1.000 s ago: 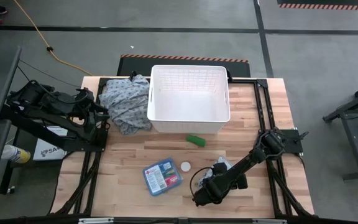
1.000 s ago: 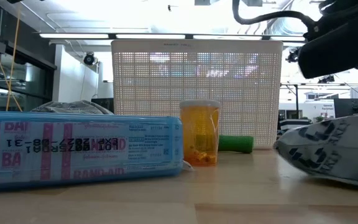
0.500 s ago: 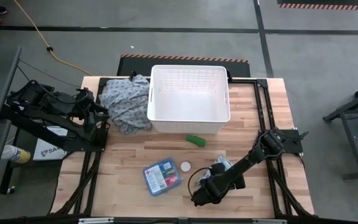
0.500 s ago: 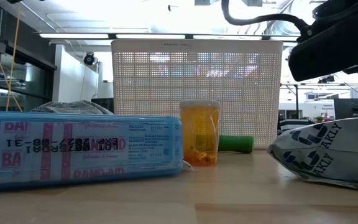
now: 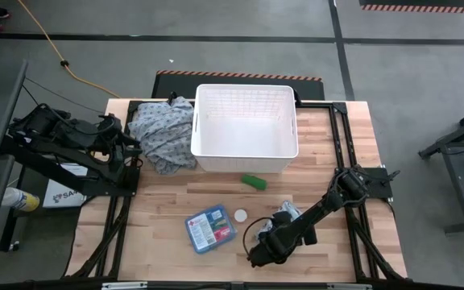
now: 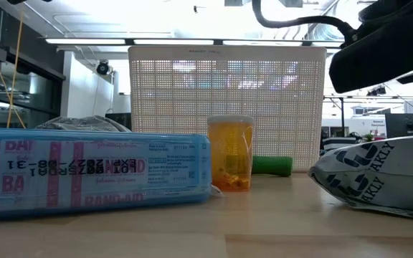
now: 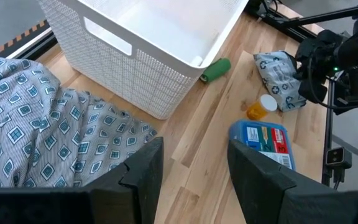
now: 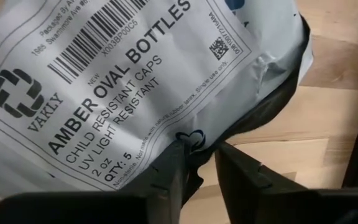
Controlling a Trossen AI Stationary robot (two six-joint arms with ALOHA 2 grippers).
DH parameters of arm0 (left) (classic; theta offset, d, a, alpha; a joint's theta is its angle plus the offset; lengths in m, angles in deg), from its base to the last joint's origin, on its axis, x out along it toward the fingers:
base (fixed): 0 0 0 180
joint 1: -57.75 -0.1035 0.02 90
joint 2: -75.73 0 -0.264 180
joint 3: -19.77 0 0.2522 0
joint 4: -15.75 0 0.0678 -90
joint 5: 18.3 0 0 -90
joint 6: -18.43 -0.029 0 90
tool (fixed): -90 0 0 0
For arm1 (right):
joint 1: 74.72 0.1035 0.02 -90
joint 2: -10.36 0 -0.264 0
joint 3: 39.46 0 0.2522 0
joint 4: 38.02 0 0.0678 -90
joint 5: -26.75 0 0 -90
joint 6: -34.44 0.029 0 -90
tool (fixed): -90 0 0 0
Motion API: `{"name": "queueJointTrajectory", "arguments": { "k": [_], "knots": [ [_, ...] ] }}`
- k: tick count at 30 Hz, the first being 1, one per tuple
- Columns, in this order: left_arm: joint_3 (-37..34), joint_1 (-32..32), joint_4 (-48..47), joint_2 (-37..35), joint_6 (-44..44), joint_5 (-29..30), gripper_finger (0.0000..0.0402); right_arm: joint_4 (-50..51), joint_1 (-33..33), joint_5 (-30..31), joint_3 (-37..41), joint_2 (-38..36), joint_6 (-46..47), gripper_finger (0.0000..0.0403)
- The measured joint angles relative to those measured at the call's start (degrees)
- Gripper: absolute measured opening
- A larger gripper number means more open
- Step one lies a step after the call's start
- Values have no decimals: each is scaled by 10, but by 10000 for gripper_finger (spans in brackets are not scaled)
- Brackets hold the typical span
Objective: Pick & place medical supplies in basket/bin
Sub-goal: Put the blue mailer bag into the white bin
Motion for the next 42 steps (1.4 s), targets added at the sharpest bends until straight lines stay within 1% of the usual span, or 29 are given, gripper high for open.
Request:
{"name": "queueJointTrajectory", "arguments": {
  "k": [6,11,36,42],
  "knots": [
    [0,0,0,0,0,0,211,-2,-5,-2,0,0,-4,33],
    [0,0,0,0,0,0,211,-15,-12,17,-1,0,-14,4],
    [0,0,0,0,0,0,211,-1,-15,32,-1,0,-22,0],
    [0,0,1,0,0,0,211,11,-15,38,0,-15,-24,0]
  ]
}}
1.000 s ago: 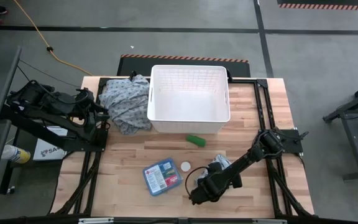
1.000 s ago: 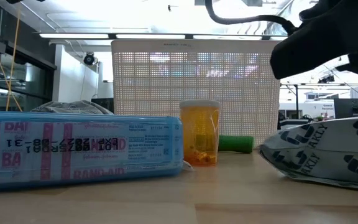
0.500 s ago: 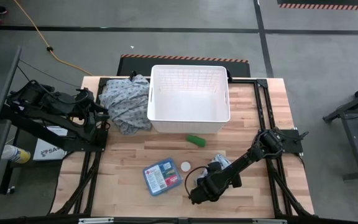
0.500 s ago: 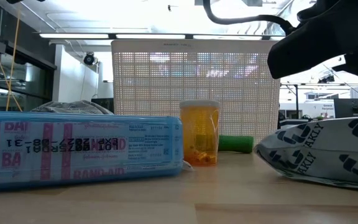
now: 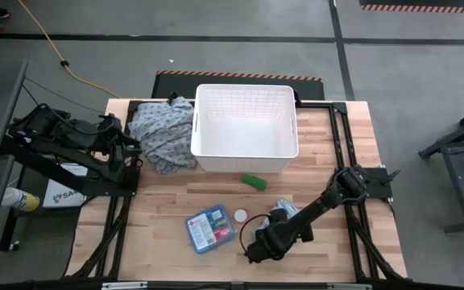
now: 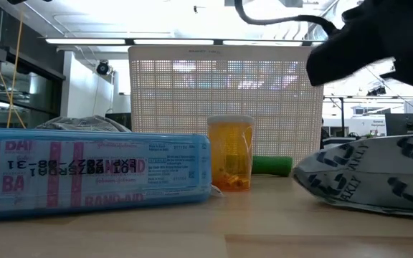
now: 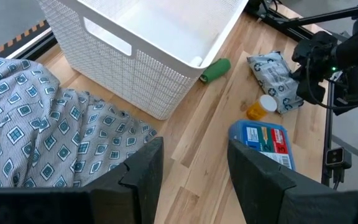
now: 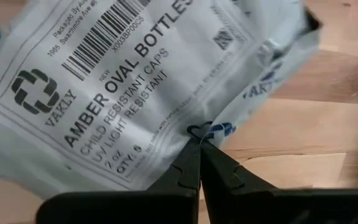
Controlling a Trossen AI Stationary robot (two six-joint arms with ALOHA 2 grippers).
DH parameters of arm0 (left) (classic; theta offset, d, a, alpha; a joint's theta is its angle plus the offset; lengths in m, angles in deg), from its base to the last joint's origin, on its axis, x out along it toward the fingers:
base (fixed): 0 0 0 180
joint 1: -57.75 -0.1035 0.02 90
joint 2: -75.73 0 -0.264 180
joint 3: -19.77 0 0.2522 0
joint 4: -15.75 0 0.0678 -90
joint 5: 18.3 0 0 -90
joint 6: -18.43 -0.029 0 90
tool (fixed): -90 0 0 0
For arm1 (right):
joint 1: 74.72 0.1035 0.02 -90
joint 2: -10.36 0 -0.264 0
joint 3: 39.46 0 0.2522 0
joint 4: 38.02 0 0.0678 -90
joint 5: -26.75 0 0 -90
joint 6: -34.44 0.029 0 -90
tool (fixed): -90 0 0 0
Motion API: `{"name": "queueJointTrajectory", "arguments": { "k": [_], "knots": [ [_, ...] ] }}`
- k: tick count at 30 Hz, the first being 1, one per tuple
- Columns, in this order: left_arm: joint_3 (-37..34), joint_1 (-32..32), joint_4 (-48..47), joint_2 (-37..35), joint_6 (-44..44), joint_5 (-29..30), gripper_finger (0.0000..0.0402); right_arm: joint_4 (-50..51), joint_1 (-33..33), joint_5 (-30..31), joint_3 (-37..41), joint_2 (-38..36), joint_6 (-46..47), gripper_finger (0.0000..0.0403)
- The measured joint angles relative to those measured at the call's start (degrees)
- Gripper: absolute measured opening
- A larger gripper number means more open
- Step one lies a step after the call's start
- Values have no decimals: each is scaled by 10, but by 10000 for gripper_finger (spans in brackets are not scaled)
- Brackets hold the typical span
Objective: Pick & place medical supplies in basket/bin
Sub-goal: Put the blue mailer bag into the white bin
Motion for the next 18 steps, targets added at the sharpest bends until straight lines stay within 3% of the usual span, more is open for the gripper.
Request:
{"name": "queueJointTrajectory", "arguments": {
  "k": [18],
  "knots": [
    [0,0,0,0,2,0,211,41,4,1,0,-87,-6,0]
  ]
}}
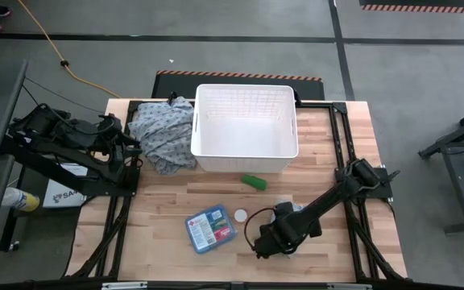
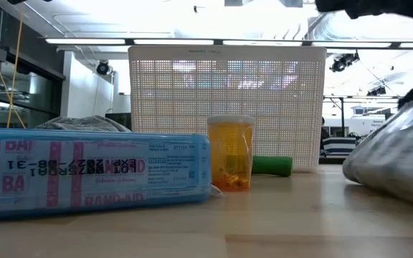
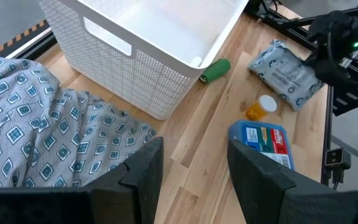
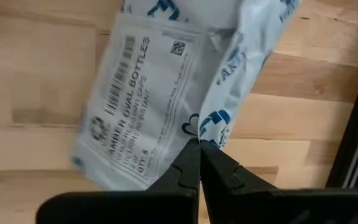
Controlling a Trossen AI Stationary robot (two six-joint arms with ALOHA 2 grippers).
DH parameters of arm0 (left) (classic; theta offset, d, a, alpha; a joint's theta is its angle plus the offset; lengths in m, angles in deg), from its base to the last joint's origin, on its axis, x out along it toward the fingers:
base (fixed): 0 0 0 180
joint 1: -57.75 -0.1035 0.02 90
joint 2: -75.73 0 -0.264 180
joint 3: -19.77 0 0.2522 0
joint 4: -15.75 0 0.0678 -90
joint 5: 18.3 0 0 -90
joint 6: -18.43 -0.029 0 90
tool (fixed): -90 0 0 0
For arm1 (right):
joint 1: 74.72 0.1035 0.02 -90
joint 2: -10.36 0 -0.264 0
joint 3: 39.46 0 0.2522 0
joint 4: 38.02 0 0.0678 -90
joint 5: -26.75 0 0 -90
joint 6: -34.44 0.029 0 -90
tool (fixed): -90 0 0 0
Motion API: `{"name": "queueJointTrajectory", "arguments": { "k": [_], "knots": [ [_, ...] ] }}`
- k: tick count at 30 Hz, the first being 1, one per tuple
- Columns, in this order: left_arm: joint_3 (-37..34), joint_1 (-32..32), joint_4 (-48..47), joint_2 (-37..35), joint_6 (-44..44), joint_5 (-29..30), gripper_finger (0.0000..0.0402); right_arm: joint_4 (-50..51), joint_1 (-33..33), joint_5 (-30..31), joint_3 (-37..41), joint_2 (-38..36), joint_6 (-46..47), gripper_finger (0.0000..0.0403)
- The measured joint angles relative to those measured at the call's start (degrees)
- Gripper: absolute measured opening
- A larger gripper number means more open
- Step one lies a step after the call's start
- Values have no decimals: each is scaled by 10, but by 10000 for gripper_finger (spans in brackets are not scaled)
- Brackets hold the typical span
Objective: Pick & place medical supplies in basket/bin
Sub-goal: Put the blue mailer bag into the white bin
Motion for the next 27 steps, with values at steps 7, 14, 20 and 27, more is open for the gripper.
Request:
{"name": "queueJointTrajectory", "arguments": {
  "k": [7,14,20,27],
  "knots": [
    [0,0,0,0,0,0,211,15,0,-1,0,-35,0,0],
    [0,0,4,0,0,0,211,19,0,4,0,-56,-4,0],
    [0,0,4,0,1,0,211,17,0,21,0,-69,-10,0],
    [0,0,4,0,4,0,211,14,0,36,-1,-87,-17,0]
  ]
}}
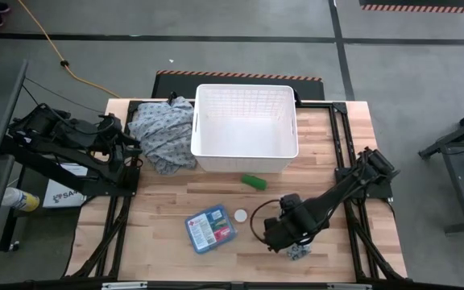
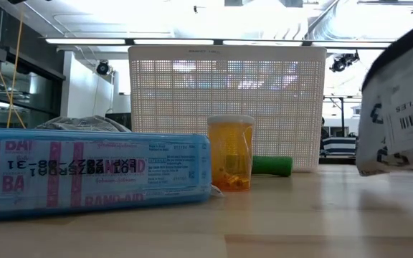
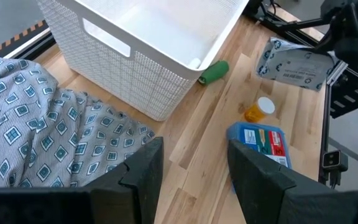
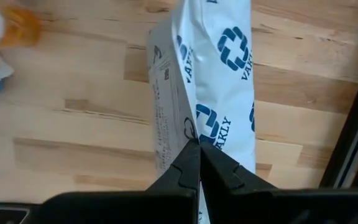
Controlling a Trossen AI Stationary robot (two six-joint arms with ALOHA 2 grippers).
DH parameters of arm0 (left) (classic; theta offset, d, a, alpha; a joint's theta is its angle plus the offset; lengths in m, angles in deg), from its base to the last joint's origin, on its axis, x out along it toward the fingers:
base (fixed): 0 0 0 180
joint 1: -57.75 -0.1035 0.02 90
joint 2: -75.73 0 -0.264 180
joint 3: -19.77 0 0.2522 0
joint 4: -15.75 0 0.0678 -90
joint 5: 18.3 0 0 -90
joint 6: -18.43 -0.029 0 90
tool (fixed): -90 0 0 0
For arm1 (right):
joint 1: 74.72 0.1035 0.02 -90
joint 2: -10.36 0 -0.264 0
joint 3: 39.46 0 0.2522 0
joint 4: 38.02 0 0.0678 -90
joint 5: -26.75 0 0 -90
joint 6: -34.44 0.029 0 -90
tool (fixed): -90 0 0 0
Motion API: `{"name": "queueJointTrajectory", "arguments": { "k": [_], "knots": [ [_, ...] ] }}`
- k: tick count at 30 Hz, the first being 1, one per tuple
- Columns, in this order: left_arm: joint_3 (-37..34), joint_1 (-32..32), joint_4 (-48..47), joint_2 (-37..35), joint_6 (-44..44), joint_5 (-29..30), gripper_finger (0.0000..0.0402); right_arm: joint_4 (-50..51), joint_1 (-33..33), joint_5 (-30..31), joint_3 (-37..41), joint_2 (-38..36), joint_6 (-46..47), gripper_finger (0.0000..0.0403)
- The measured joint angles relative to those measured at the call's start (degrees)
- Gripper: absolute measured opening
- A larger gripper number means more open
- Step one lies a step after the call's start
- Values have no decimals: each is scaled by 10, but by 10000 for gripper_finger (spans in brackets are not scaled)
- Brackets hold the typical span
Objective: Pick & place medical supplies in basket/bin
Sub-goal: Put the blue mailer bag into the white bin
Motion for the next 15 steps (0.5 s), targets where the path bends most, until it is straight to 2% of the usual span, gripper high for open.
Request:
{"name": "queueJointTrajectory", "arguments": {
  "k": [6,15],
  "knots": [
    [0,0,0,0,0,0,211,-22,-8,42,0,-28,-23,0],
    [0,0,0,0,-2,0,211,-124,-49,209,0,-96,-139,0]
  ]
}}
